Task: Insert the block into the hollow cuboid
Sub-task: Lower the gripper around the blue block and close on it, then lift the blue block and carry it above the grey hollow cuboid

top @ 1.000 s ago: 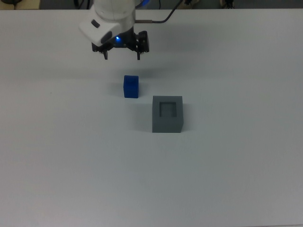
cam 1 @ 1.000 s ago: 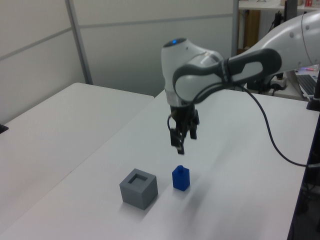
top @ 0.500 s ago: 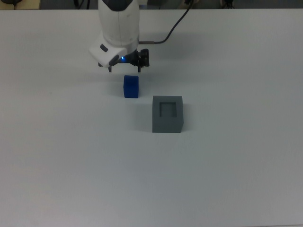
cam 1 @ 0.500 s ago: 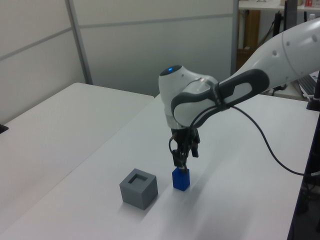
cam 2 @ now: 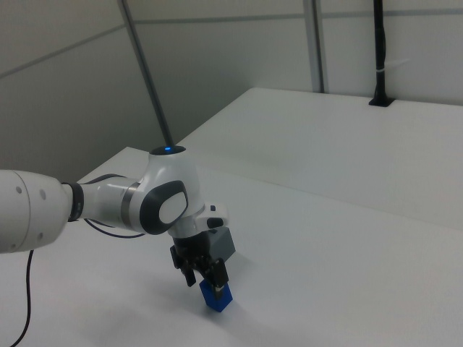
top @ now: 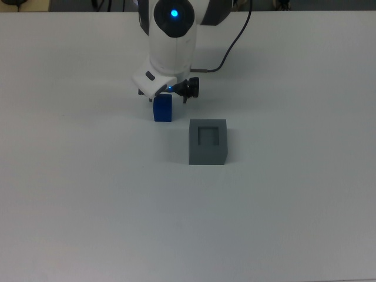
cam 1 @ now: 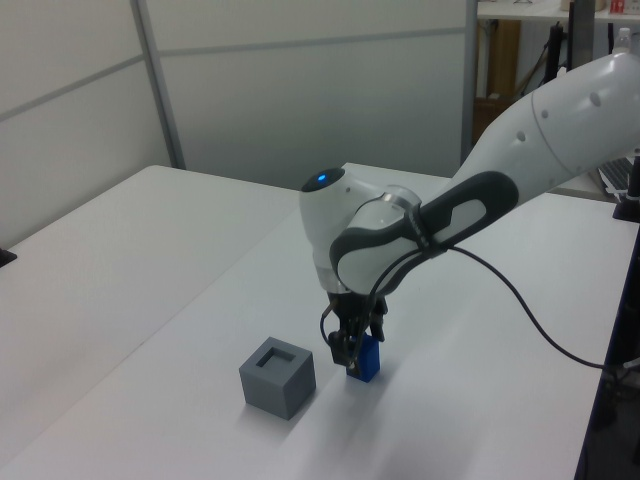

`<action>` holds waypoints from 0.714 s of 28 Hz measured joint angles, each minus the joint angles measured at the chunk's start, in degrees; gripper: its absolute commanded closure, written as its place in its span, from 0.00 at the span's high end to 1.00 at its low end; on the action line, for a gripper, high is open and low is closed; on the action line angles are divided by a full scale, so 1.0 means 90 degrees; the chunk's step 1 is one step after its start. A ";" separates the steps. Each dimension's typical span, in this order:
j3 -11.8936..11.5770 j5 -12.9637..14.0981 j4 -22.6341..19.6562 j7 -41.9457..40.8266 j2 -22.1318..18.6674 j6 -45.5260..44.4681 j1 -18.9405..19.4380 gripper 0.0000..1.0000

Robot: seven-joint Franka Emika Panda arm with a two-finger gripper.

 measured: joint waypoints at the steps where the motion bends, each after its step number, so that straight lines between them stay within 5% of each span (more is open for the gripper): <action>1: 0.0005 -0.0019 0.0001 0.0033 0.0029 0.0026 0.0000 0.64; 8: -0.0015 -0.0050 0.0138 0.0065 0.0086 0.0078 -0.0047 0.46; 9: -0.0022 -0.0050 0.0165 0.0065 0.0086 0.0078 -0.0051 0.30; 12: -0.0036 -0.0050 0.0248 0.0065 0.0085 0.0078 -0.0061 0.13; 20: -0.0039 -0.0051 0.0584 -0.0050 0.0040 -0.0428 -0.0066 0.14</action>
